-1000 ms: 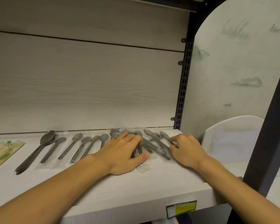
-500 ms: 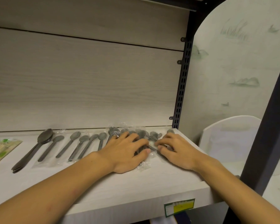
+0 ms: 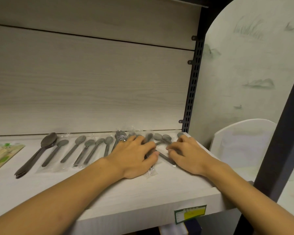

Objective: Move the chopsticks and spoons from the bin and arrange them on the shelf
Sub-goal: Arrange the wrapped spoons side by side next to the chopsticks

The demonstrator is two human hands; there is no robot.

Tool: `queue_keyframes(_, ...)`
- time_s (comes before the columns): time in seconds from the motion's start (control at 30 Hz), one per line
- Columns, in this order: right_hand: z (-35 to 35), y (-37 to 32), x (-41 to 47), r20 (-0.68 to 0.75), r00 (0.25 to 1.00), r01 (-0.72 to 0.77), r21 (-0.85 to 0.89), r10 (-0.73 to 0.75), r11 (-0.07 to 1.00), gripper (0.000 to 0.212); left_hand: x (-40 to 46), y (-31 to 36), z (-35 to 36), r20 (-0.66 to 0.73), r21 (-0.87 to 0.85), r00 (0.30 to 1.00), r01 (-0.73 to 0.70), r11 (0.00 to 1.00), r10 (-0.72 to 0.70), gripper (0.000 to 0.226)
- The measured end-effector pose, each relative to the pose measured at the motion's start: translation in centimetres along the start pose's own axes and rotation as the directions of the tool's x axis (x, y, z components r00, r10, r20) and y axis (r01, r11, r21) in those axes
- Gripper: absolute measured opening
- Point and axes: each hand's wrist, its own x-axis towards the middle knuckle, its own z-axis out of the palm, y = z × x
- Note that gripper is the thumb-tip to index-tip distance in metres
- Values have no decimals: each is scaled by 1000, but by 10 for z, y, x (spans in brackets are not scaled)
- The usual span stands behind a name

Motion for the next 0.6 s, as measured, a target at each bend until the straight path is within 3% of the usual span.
queue_keyframes(0.13,-1,2,1,-51,998,-48,0,48,999,32,-2,2,1,-24,-8,999,42,999,-42,34)
queue_keyframes(0.23,1,-7,3,41,999,-24,-67,26,997,52,-3,2,0,68,20,997,25,999,-27,39)
queue_keyframes(0.33,2,-15,11,151,987,-48,-112,64,993,50,-1,3,-2,123,37,992,29,999,-34,41)
queue_keyframes(0.6,0,1,6,90,990,-103,-60,109,993,49,-5,-3,0,-46,-65,999,20,998,-23,25)
